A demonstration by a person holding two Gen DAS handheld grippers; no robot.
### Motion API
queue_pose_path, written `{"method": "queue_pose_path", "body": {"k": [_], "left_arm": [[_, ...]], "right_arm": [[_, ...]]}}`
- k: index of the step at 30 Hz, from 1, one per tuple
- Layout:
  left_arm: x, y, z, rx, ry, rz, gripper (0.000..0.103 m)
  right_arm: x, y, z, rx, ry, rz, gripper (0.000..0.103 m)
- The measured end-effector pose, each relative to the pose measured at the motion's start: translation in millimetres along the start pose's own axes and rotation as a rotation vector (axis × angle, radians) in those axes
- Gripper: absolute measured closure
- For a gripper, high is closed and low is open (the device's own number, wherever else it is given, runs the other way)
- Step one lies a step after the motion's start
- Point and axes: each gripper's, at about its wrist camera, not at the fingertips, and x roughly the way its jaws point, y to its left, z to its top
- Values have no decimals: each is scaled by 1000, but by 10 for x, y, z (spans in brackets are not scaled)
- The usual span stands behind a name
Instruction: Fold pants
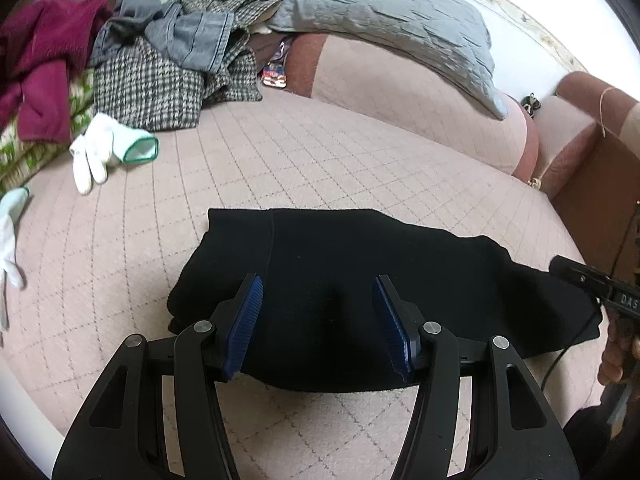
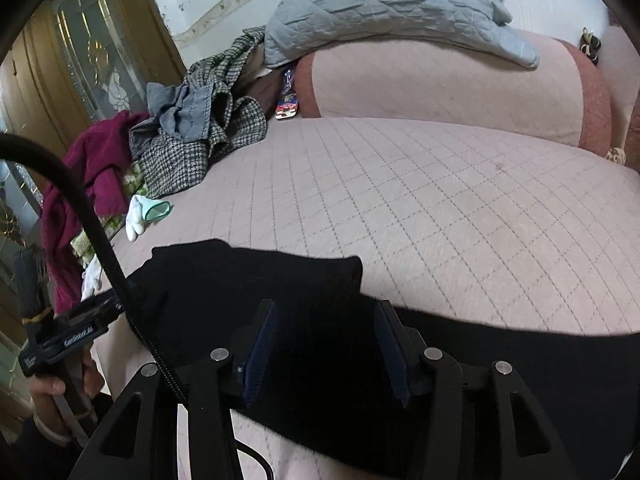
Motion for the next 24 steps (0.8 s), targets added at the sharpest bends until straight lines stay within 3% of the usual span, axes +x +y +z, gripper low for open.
{"method": "queue_pose_path", "body": {"k": [8, 13, 16, 21, 24], "left_arm": [[-90, 172, 32, -40, -26, 38, 47], [-196, 546, 26, -156, -42, 66, 47], [-223, 726, -12, -212, -35, 70, 47], [-189, 923, -50, -326, -5, -4, 47], [-100, 868, -37, -315, 19, -17, 47]], "right_arm": [[-161, -177, -248, 74, -13, -38, 55], [-139, -120, -261, 68, -17, -18, 55], [-42, 30, -236, 46, -13, 27, 55], [187, 457, -247, -51, 12, 113, 55], [332, 780, -325, -144, 33, 153, 55]]}}
